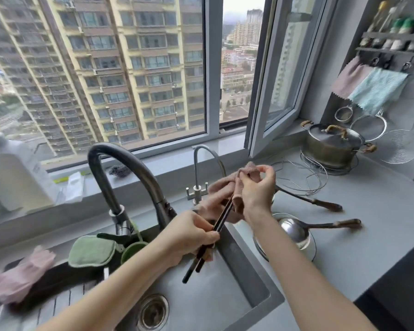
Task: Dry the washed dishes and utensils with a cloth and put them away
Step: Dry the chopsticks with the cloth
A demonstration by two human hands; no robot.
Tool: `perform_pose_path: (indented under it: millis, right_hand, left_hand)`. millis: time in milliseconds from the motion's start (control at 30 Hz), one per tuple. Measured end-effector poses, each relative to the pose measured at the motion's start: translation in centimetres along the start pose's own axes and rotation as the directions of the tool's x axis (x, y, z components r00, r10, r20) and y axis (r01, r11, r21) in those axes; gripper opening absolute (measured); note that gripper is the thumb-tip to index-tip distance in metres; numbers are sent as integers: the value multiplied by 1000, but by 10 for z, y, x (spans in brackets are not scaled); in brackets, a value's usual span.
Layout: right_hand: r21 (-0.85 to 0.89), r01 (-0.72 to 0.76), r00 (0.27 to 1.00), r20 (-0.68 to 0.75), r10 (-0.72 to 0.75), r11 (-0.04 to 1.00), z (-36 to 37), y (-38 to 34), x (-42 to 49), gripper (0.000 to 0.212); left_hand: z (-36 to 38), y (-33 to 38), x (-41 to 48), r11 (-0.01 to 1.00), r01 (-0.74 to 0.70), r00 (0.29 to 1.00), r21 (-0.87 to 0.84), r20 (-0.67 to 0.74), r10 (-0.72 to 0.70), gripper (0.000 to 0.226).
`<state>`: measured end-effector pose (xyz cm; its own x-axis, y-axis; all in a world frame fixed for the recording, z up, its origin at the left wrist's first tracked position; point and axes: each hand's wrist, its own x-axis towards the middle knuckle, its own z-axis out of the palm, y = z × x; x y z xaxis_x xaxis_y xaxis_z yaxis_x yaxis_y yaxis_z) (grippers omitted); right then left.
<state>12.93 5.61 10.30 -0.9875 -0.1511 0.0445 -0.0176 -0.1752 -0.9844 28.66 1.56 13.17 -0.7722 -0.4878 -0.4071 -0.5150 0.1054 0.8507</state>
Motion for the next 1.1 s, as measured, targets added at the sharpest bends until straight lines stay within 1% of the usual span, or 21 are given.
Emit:
perform_pose_path:
  millis: [100, 133, 167, 233, 300, 367, 400, 467, 533, 600, 633, 667, 700, 733, 767, 833, 867, 933, 1000, 1067, 1100]
  right_hand:
    - [43, -18, 996, -84, 22, 999, -5, -8, 12, 30]
    - [58, -22, 995, -94, 27, 998, -9, -11, 13, 30]
    - [87, -35, 997, -72, 41, 996, -14, -15, 9, 31]
    - [166, -85, 995, 61, 76, 982, -18, -16, -13, 25]
    - [146, -123, 967, 238, 86, 982, -13, -12, -50, 20]
    - [93, -115, 925, 373, 72, 989, 0, -5, -86, 21]
    - [82, -105, 912, 406, 63, 991, 8, -3, -99, 25]
    - [55, -51, 924, 381, 26, 997, 20, -1, -114, 34]
    - [24, 21, 936, 351, -29, 999, 26, -3, -120, 37]
    - [-32, 101, 918, 388, -80, 994, 23, -5, -122, 37]
    - [-66, 125, 900, 427, -85, 990, 20, -8, -123, 38]
    - [-88, 127, 875, 479, -70, 988, 15, -11, -124, 39]
    - [-93, 120, 837, 544, -51, 988, 12, -15, -126, 39]
    - [-85, 114, 789, 613, -38, 990, 9, -20, -128, 38]
    - [-69, 105, 738, 675, -31, 992, 8, -26, -132, 36]
    - [-37, 73, 640, 768, -18, 997, 10, -37, -140, 35]
    - [-26, 42, 600, 800, -4, 999, 14, -42, -143, 35]
    - [-9, -48, 545, 838, 34, 999, 21, -49, -148, 34]
    - [-13, -97, 499, 865, 60, 995, 26, -51, -151, 30]
    - [-34, -90, 452, 889, 71, 995, 26, -50, -154, 28]
    - [-49, -68, 428, 901, 73, 997, 24, -48, -156, 28]
  left_hand:
    - [-22, -16, -20, 1000, 14, 1000, 3, -28, -14, 9]
    - [-29, -23, -26, 1000, 6, 998, 5, -60, -6, 10]
    - [-36, -28, -31, 1000, -10, 995, -3, -99, 10, 10]
    - [-45, -36, -36, 997, -65, 983, -45, -175, 56, 12]
    - [-43, -38, -38, 991, -123, 970, -51, -215, 110, 14]
    - [-35, -39, -37, 982, -186, 954, 42, -230, 191, 20]
    - [-30, -40, -35, 972, -215, 943, 96, -239, 232, 23]
    - [-26, -40, -34, 959, -237, 928, 156, -257, 271, 27]
    - [-26, -40, -39, 944, -236, 927, 229, -238, 289, 28]
    - [-35, -35, -55, 914, -216, 942, 344, -173, 288, 33]
    - [-45, -30, -65, 895, -218, 933, 389, -185, 308, 37]
    - [-57, -24, -73, 873, -234, 900, 428, -243, 361, 40]
    - [-70, -19, -77, 858, -255, 844, 446, -331, 422, 40]
    - [-85, -16, -76, 862, -285, 792, 420, -403, 458, 39]
    - [-97, -13, -73, 881, -322, 780, 346, -431, 454, 37]
    - [-111, -12, -66, 906, -415, 836, 76, -361, 414, 35]
    - [-111, -16, -61, 883, -464, 845, -66, -332, 419, 29]
    - [-110, -22, -59, 799, -549, 811, -245, -386, 439, 13]
    - [-112, -26, -65, 737, -598, 775, -315, -461, 431, 14]
    - [-122, -26, -72, 719, -611, 751, -332, -530, 393, 15]
    - [-132, -26, -77, 712, -602, 747, -361, -570, 343, 15]
